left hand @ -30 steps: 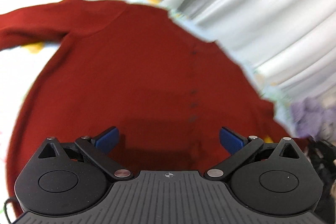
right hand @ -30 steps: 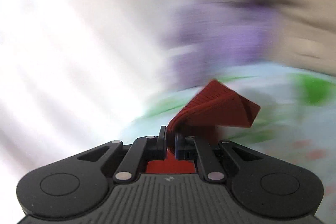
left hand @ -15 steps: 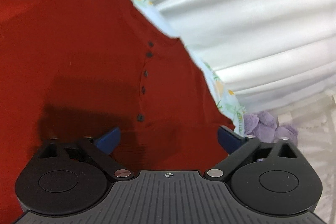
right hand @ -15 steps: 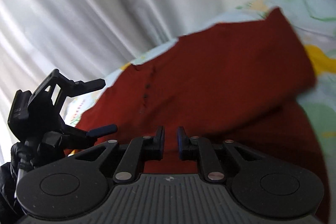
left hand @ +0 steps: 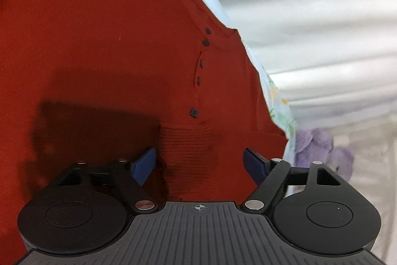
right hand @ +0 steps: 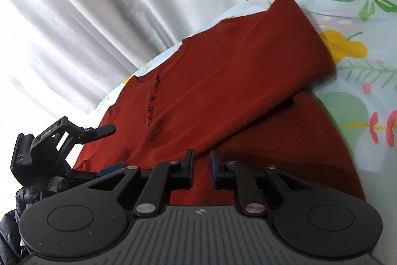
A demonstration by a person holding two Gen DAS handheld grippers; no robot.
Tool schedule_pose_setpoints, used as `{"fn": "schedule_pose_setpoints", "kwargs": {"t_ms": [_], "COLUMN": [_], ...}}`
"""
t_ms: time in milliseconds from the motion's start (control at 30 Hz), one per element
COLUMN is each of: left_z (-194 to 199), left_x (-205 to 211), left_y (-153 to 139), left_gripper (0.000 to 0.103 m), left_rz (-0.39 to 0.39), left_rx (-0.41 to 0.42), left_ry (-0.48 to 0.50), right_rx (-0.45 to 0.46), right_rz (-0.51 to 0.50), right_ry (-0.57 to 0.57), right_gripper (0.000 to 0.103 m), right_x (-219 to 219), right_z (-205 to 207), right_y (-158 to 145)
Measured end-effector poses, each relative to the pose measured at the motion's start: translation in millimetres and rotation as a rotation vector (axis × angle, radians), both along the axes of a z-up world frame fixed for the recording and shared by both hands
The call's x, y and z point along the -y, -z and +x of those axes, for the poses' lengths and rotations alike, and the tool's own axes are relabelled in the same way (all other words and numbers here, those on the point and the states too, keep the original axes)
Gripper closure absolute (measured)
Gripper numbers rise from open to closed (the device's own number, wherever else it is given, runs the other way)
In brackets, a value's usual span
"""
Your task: Fold small clothes
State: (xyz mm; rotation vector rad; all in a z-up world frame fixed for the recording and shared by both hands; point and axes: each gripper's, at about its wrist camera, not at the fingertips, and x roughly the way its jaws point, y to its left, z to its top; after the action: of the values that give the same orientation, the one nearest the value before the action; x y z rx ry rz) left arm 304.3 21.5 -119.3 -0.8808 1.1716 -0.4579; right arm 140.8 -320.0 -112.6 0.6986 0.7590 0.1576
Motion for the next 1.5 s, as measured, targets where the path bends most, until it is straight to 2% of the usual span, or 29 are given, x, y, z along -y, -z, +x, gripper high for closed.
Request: {"fn": "schedule_pose_setpoints", "kwargs": {"t_ms": [33,67,133,167,200,300,367,433,500,567,667,700,767,833,900,1033,1100,1200,1300,1367,1500], "left_z": [1.6,3.6,7.0,8.0,10.3,17.6,21.0,24.8,28.6,34.9,45.1,49.8,56.2,61.2,64.0,64.0,69.7,77.8,80.2,80.1,80.9], "left_x": [0.5,2.0,4.1,4.1,3.9,3.6,2.2,-3.6,-13.1,-23.9,-28.1,-30.5,-37.3,-44.5,-48.0,-58.2,-53.1,-48.3,-48.0,-48.0,-46.5], "left_y": [3.5,6.6,11.1,13.2,15.1,11.8,-5.6,-35.7,-65.6,-88.5,-92.2,-85.6,-69.8,-52.8,-39.8,-26.2,-19.0,-17.5,-22.6,-28.7,-42.3], "left_gripper": [0.043,0.05,0.075,0.08,0.091,0.097,0.098,0.098,0.098,0.098,0.098,0.098,0.097,0.097,0.096,0.076,0.076,0.093,0.097,0.097,0.097], "left_rz": [-0.012,-0.012,0.009,0.014,0.026,0.058,0.058,0.084,0.164,0.336,0.644,0.704,0.682,0.603,0.546,0.452,0.437,0.464,0.482,0.482,0.493], "left_rx": [-0.019,-0.032,-0.046,-0.054,-0.063,-0.049,0.026,0.148,0.278,0.381,0.42,0.406,0.356,0.298,0.269,0.255,0.243,0.254,0.276,0.314,0.397], "left_ry": [-0.003,-0.002,0.0,0.0,0.003,0.021,0.033,0.018,-0.017,-0.066,-0.114,-0.111,-0.086,-0.06,-0.06,-0.091,-0.082,-0.051,-0.045,-0.047,-0.051], "right_rx": [-0.003,-0.005,-0.01,-0.01,-0.012,-0.025,-0.032,-0.051,-0.077,-0.09,-0.1,-0.1,-0.087,-0.069,-0.038,-0.011,-0.022,-0.05,-0.086,-0.092,-0.059], "right_rz": [-0.001,-0.003,-0.006,-0.005,-0.006,-0.018,-0.044,-0.091,-0.131,-0.163,-0.207,-0.212,-0.217,-0.227,-0.231,-0.23,-0.234,-0.302,-0.354,-0.346,-0.411], "right_ry": [0.0,0.0,0.003,0.006,0.008,0.019,0.031,0.061,0.101,0.135,0.163,0.163,0.157,0.153,0.164,0.202,0.194,0.191,0.201,0.188,0.16], "right_gripper": [0.089,0.089,0.089,0.089,0.089,0.089,0.089,0.089,0.089,0.089,0.089,0.089,0.085,0.082,0.072,0.065,0.059,0.059,0.059,0.061,0.089], "right_x": [-0.8,-1.4,-2.4,-2.6,-2.9,-3.2,-2.0,0.9,6.3,11.5,16.0,16.5,17.3,19.2,23.8,35.2,37.1,35.3,36.2,36.6,27.1], "right_z": [1.9,2.5,4.3,4.4,4.4,4.9,5.4,6.0,7.6,8.5,13.2,15.8,22.6,32.4,45.0,80.2,102.5,132.8,157.5,166.6,175.1], "right_y": [0.9,0.6,1.0,0.8,1.0,1.7,1.1,0.6,0.9,1.3,-0.5,-1.4,-4.2,-9.2,-15.8,-23.0,-21.0,-13.5,-3.1,1.7,-1.1]}}
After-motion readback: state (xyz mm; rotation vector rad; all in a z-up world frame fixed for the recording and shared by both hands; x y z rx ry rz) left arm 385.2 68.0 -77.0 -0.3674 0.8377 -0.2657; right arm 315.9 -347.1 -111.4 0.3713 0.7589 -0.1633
